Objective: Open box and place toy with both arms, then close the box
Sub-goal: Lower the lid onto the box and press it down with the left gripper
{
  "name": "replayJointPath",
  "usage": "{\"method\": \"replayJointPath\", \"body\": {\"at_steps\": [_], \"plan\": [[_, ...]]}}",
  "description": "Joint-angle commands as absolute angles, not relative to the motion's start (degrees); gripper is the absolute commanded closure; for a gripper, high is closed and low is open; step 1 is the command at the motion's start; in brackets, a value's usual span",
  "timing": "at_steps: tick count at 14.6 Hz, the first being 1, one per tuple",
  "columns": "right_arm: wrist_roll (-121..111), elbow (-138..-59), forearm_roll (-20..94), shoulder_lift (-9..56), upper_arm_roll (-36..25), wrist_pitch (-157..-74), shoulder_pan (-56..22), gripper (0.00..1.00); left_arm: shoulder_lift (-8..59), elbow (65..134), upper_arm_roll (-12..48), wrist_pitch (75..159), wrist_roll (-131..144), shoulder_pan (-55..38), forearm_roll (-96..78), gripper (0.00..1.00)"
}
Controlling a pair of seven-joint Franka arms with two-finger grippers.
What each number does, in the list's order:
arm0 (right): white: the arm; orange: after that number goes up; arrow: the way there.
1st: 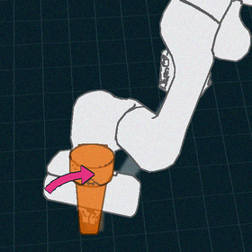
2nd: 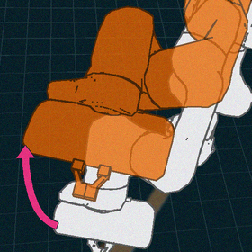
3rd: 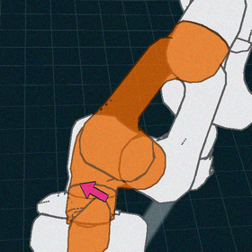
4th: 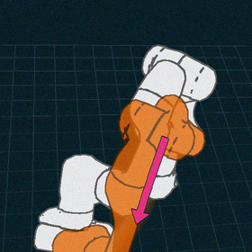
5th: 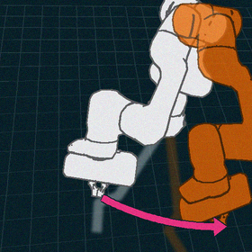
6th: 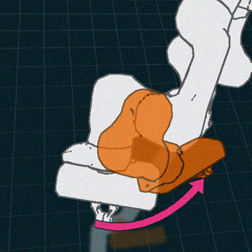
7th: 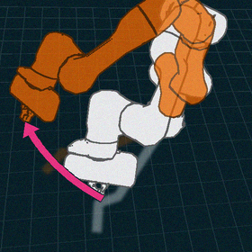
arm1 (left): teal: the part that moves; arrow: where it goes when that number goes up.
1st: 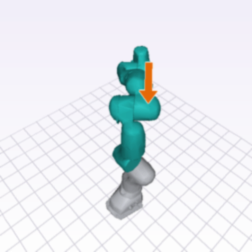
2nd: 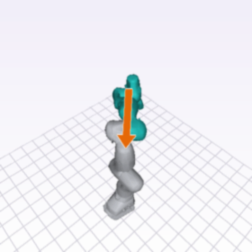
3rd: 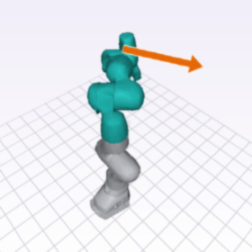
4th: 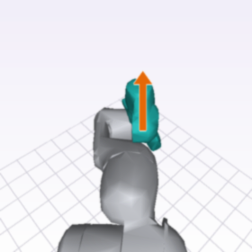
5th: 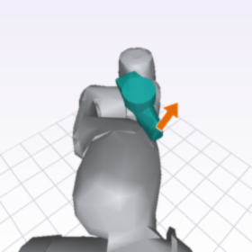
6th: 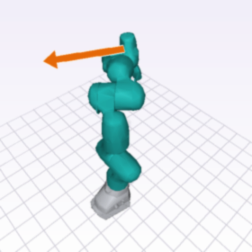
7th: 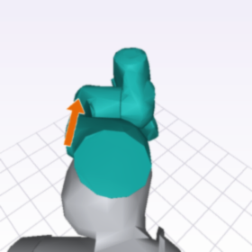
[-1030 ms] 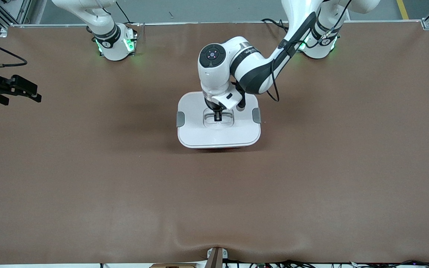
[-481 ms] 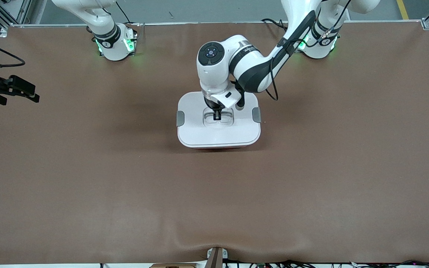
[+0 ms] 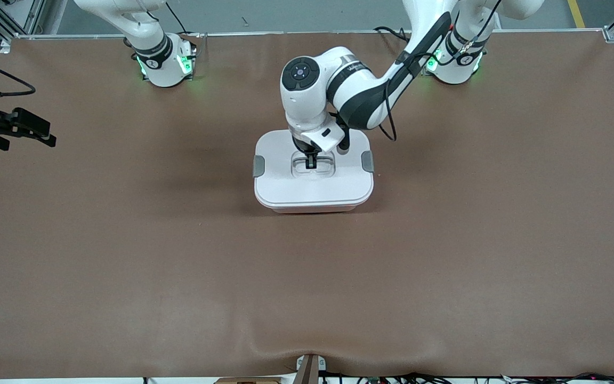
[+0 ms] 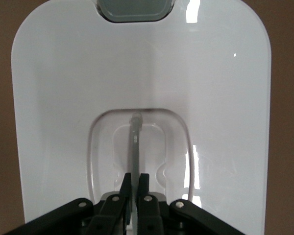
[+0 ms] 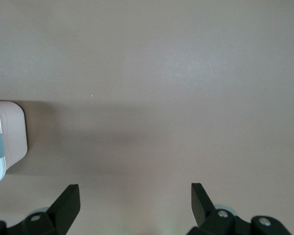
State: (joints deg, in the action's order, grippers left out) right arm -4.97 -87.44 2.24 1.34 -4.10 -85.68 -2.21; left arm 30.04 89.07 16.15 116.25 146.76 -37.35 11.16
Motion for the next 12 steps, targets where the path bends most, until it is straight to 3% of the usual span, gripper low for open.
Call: {"method": "replayJointPath", "body": {"at_steps": [1, 12], "plan": [[-5.4, -86.3, 1.7, 1.7, -3.9, -84.9, -1.8, 0.0, 28.7, 91.3, 16.0, 116.2, 147.8, -37.4, 12.5, 1.0], [-5.4, -86.3, 1.6, 1.7, -3.9, -84.9, -1.8, 0.0, 30.1, 91.2, 16.0, 119.9, 147.7, -36.9, 12.5, 1.0]]}}
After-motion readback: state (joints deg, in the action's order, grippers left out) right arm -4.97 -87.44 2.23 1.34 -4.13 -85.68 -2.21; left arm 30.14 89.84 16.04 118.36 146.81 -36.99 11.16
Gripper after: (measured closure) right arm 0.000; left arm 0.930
